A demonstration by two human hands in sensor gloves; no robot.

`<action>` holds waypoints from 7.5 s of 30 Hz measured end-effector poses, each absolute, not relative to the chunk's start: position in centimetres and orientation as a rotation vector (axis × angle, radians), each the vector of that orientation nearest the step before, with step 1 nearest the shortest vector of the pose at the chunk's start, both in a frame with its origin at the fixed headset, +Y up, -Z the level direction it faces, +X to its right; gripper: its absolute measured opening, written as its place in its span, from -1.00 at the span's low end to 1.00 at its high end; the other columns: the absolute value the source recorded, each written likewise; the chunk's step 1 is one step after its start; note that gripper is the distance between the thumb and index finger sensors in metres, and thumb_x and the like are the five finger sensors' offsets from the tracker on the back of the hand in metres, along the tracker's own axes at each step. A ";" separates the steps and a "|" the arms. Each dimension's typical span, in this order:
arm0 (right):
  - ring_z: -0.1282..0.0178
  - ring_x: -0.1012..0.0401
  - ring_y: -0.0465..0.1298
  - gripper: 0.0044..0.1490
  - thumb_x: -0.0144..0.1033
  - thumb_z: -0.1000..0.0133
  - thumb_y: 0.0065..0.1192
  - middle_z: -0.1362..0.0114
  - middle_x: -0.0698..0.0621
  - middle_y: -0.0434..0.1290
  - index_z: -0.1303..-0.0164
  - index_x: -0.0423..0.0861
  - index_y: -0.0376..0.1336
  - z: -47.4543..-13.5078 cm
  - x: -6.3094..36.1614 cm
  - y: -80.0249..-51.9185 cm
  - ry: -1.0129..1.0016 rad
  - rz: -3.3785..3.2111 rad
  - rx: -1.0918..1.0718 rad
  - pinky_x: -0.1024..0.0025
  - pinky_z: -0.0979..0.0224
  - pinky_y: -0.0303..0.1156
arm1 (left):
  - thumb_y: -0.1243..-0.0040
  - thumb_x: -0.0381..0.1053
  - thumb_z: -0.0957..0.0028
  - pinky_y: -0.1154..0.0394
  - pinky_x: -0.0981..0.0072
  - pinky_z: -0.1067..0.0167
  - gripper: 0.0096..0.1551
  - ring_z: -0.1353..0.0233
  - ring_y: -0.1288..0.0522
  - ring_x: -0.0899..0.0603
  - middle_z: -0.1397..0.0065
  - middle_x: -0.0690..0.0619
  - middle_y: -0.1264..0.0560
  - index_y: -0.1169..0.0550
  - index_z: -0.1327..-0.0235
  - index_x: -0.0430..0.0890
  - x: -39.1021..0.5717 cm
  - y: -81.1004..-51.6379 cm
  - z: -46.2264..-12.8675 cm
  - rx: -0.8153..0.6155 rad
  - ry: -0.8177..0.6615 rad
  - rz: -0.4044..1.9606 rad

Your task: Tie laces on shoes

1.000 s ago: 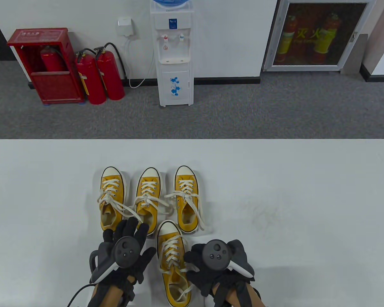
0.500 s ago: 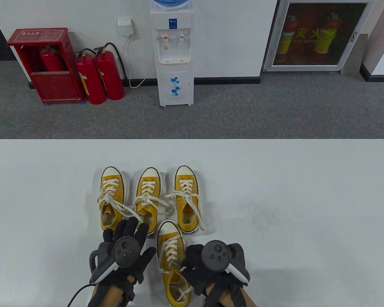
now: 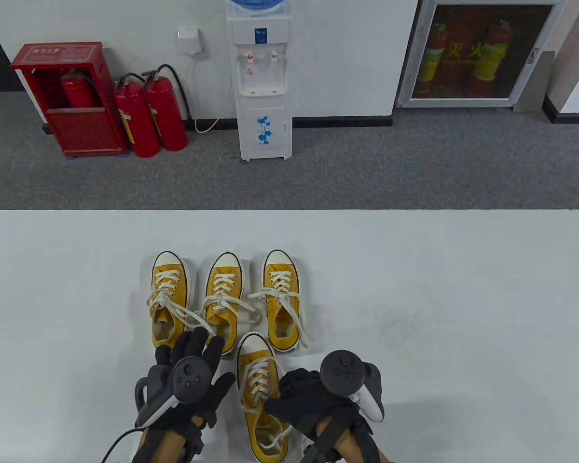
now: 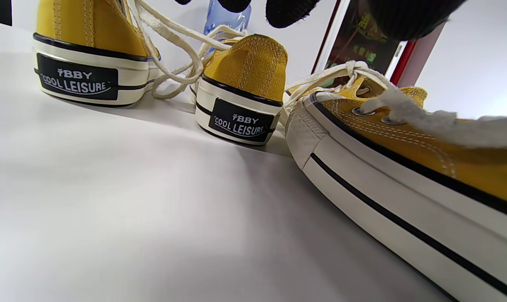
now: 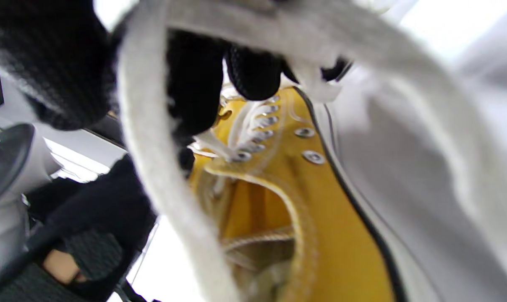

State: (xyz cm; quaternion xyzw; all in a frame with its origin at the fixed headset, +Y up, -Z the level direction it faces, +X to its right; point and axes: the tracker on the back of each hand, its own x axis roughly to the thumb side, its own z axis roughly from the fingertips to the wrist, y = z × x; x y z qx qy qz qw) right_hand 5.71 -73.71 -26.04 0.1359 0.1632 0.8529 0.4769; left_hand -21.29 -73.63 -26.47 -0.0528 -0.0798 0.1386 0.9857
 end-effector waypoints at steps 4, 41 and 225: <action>-0.55 -0.10 0.27 -0.39 0.26 0.18 0.52 -0.41 -0.03 0.40 0.42 -0.10 0.64 -26.3 6.3 -73.0 0.459 1.940 0.333 -0.49 -0.46 -0.28 | -0.02 0.41 -0.07 0.30 -0.62 -0.47 -0.05 -0.78 0.17 -0.42 -0.82 -0.10 0.14 -0.08 -0.70 0.11 -21.3 -73.6 -26.5 -0.106 -0.160 0.282; -0.14 0.13 0.55 -0.42 -0.43 0.02 0.35 -0.39 0.01 0.40 -0.26 0.06 0.46 -27.2 9.1 -72.4 0.400 1.479 0.311 -0.32 -0.50 0.11 | -0.02 0.41 -0.07 0.24 -0.61 -0.48 -0.06 -0.78 0.10 -0.41 -0.82 -0.10 0.11 -0.10 -0.69 0.11 -21.1 -73.8 -26.5 -0.107 -0.179 0.348; -0.25 0.01 0.53 -0.40 -0.15 -0.03 0.39 -0.45 -0.08 0.38 -0.28 -0.06 0.43 -29.7 6.2 -69.6 -0.134 2.172 0.442 -0.31 -0.47 0.17 | -0.29 0.38 -0.07 -0.68 0.14 0.36 -0.67 0.48 -0.70 0.02 0.14 0.16 -0.74 -0.75 0.12 0.23 -19.7 -74.5 -26.8 -0.349 -0.388 1.493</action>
